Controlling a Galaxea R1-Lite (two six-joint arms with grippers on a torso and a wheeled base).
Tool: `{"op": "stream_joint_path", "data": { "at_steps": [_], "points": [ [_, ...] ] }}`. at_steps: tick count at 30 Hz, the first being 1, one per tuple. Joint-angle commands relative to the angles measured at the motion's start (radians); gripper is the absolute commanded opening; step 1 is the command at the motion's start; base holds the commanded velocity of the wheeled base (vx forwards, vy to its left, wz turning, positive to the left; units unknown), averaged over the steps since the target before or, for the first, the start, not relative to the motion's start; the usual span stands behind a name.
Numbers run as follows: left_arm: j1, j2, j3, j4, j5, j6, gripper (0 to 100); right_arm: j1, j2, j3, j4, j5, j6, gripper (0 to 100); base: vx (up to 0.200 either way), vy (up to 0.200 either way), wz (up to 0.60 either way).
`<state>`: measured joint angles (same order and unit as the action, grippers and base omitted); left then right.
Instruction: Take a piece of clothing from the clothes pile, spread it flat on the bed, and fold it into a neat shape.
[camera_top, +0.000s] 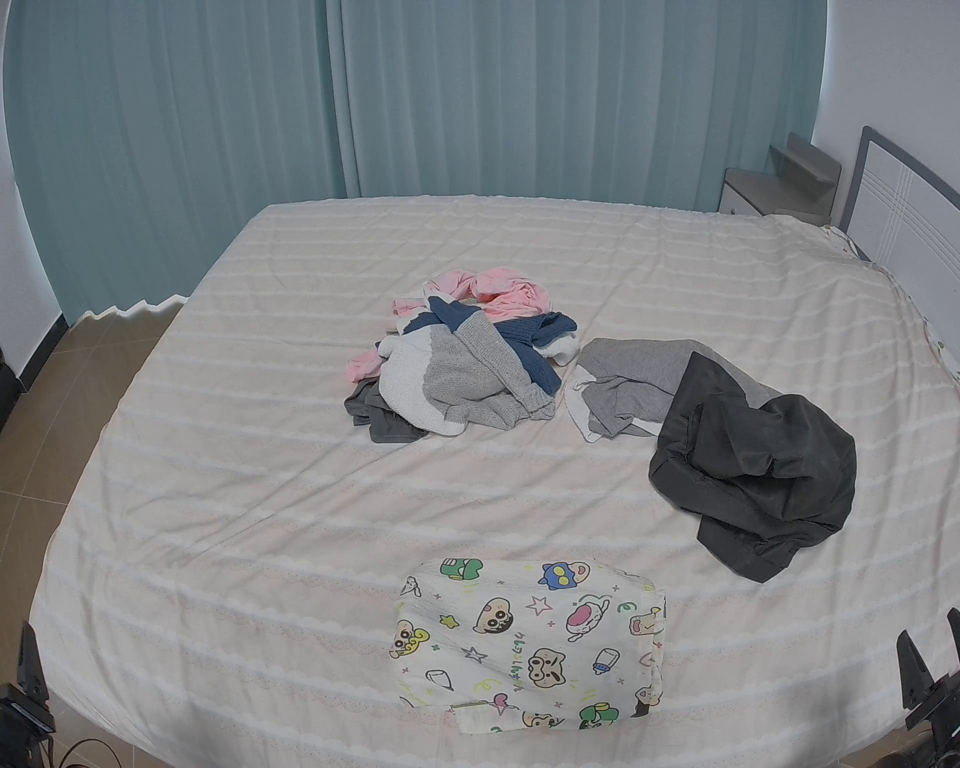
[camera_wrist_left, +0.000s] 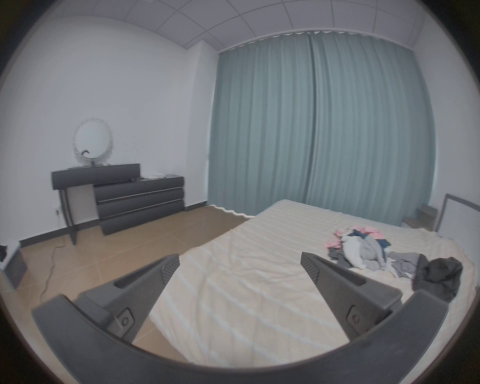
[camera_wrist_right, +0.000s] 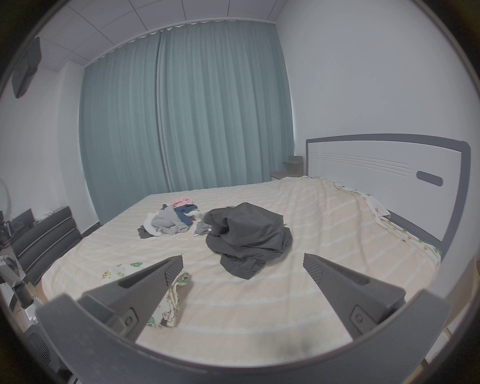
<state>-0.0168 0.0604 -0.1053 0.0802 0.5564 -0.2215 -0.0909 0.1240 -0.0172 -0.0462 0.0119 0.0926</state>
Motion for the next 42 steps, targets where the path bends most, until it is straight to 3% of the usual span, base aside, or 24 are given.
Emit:
{"op": "stream_joint_path", "data": {
  "at_steps": [1, 6, 11, 15, 18, 20, 22, 26, 28, 36, 40, 42],
  "points": [
    [0.018, -0.06, 0.084, -0.08, -0.213, 0.017, 100, -0.015, -0.021, 0.017, 0.009, 0.16, -0.008, 100, 0.0, 0.0, 0.0],
    [0.018, -0.06, 0.087, -0.085, -0.403, 0.027, 100, -0.015, -0.021, 0.017, 0.019, 0.227, -0.042, 100, 0.0, 0.0, 0.0],
    [0.018, -0.06, 0.09, -0.092, -0.408, 0.045, 100, -0.015, -0.021, 0.016, 0.029, 0.261, -0.065, 100, 0.0, 0.0, 0.0],
    [0.018, -0.06, 0.09, -0.094, -0.406, 0.053, 100, -0.015, -0.021, 0.003, 0.063, 0.304, -0.137, 100, 0.0, 0.0, 0.0],
    [0.018, -0.06, 0.093, -0.096, -0.405, 0.025, 100, -0.017, -0.021, 0.01, 0.046, 0.249, -0.142, 100, 0.0, 0.0, 0.0],
    [0.02, -0.06, 0.096, -0.105, -0.405, 0.017, 100, -0.017, -0.021, 0.011, 0.039, 0.184, -0.059, 100, 0.0, 0.0, 0.0],
    [0.018, -0.06, 0.095, -0.105, -0.412, 0.03, 100, -0.017, -0.021, 0.011, 0.035, 0.166, -0.011, 100, 0.0, 0.0, 0.0],
    [0.02, -0.06, 0.095, -0.106, -0.421, 0.04, 100, -0.017, -0.021, 0.017, 0.008, 0.049, 0.015, 100, 0.0, 0.0, 0.0],
    [0.018, -0.06, 0.093, -0.102, -0.426, 0.047, 100, -0.017, -0.021, 0.017, 0.009, 0.022, 0.004, 100, 0.0, 0.0, 0.0],
    [0.018, -0.06, 0.095, -0.105, -0.451, 0.059, 100, -0.015, -0.021, 0.017, 0.023, 0.04, -0.085, 100, 0.0, 0.0, 0.0],
    [0.02, -0.06, 0.096, -0.106, -0.449, 0.053, 100, -0.015, -0.021, 0.017, 0.028, 0.135, -0.178, 100, 0.0, 0.0, 0.0],
    [0.02, -0.06, 0.096, -0.106, -0.446, 0.05, 100, -0.015, -0.021, 0.017, 0.028, 0.135, -0.183, 100, 0.0, 0.0, 0.0]
  ]
}}
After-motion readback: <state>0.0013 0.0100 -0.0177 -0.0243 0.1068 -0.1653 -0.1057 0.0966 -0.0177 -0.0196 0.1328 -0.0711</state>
